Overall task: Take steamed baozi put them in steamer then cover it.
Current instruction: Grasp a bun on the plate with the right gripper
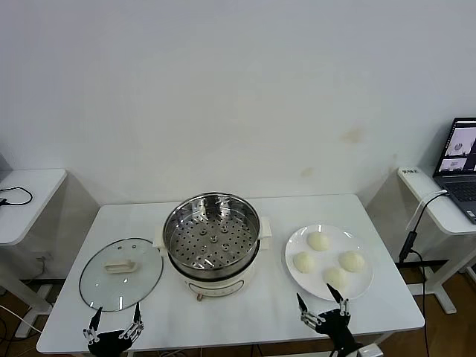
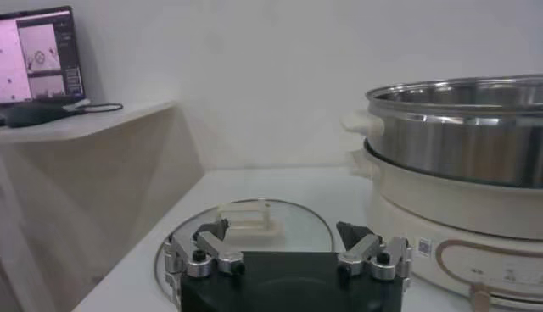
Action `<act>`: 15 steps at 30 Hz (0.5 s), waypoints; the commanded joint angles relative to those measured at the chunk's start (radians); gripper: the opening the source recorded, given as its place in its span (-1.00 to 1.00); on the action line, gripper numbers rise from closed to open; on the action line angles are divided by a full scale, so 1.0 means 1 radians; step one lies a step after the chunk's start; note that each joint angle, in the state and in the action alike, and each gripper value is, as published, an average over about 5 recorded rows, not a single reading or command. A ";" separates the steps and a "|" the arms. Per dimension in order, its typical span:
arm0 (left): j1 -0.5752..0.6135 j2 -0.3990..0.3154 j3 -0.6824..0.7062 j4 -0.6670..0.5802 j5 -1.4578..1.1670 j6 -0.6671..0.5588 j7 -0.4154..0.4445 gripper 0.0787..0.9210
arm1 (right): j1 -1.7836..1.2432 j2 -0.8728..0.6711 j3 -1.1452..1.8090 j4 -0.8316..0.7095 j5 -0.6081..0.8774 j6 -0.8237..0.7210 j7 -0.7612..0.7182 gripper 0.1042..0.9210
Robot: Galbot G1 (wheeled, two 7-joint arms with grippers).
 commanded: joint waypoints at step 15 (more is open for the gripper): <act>-0.042 0.026 -0.039 -0.048 0.122 0.070 0.013 0.77 | 0.321 -0.386 0.101 -0.129 -0.508 -0.049 -0.196 0.76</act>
